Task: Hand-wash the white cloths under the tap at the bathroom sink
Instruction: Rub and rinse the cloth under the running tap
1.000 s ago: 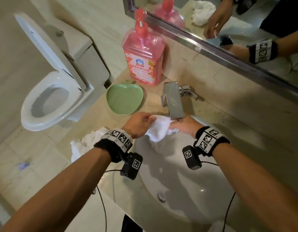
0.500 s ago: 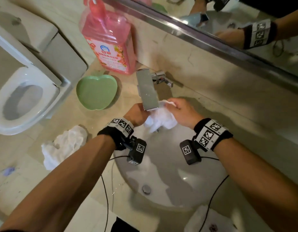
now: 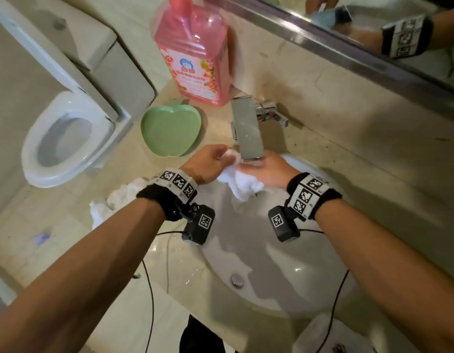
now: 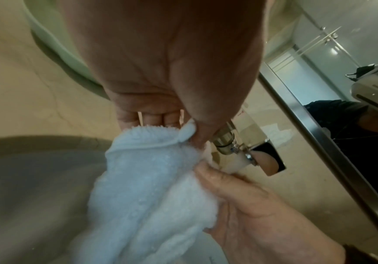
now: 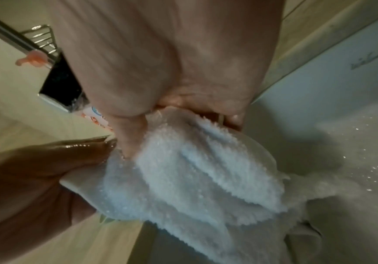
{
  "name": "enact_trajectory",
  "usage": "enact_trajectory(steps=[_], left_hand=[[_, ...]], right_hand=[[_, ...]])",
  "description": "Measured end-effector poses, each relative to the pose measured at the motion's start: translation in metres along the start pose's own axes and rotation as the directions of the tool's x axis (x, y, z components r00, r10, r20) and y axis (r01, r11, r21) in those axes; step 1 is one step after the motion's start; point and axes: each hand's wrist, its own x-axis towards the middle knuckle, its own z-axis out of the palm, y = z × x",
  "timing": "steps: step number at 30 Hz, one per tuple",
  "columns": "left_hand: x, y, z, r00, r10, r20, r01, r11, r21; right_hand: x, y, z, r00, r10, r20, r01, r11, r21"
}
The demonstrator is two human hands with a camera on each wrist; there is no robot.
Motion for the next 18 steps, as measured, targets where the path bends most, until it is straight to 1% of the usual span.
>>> enact_trajectory(steps=[3, 5, 7, 9, 11, 12, 13, 15, 17, 18], left_hand=[[-0.002, -0.004, -0.006, 0.994, -0.046, -0.1, 0.047, 0.999, 0.012], [-0.002, -0.006, -0.005, 0.991, -0.062, -0.115, 0.067, 0.997, 0.039], [-0.002, -0.008, -0.001, 0.994, -0.051, -0.101, 0.056, 0.997, 0.044], [-0.001, -0.005, 0.006, 0.999, -0.021, -0.05, 0.02, 0.999, -0.03], [0.003, 0.0, 0.014, 1.0, 0.003, -0.02, -0.004, 0.998, -0.057], [0.006, 0.004, 0.019, 1.0, -0.004, -0.026, 0.002, 0.998, -0.058], [0.01, 0.007, 0.022, 0.999, -0.035, -0.039, 0.032, 0.996, -0.079], [0.016, 0.012, 0.03, 0.994, -0.104, -0.014, 0.101, 0.982, -0.159], [0.019, 0.014, 0.038, 0.994, -0.095, 0.053, 0.106, 0.958, -0.268], [0.02, 0.013, 0.041, 0.995, -0.088, 0.053, 0.1, 0.953, -0.288]], right_hand=[[0.002, -0.008, -0.001, 0.997, 0.027, -0.078, -0.023, 0.998, 0.053], [0.0, -0.011, -0.004, 0.997, 0.014, -0.076, -0.008, 0.997, 0.076], [-0.002, -0.009, -0.006, 0.998, 0.012, -0.058, -0.009, 0.998, 0.057], [-0.006, -0.006, -0.009, 0.999, 0.024, -0.022, -0.024, 1.0, -0.016], [-0.011, -0.001, -0.013, 0.999, 0.028, 0.021, -0.024, 0.986, -0.167], [-0.012, 0.002, -0.014, 1.0, 0.025, 0.019, -0.02, 0.973, -0.23], [-0.013, 0.005, -0.015, 1.0, 0.014, -0.007, -0.015, 0.97, -0.243], [-0.015, 0.009, -0.019, 0.996, -0.018, -0.091, 0.003, 0.986, -0.165], [-0.015, 0.013, -0.026, 0.991, -0.001, -0.135, -0.006, 0.999, -0.05], [-0.016, 0.014, -0.029, 0.992, 0.02, -0.127, -0.02, 1.0, 0.003]])
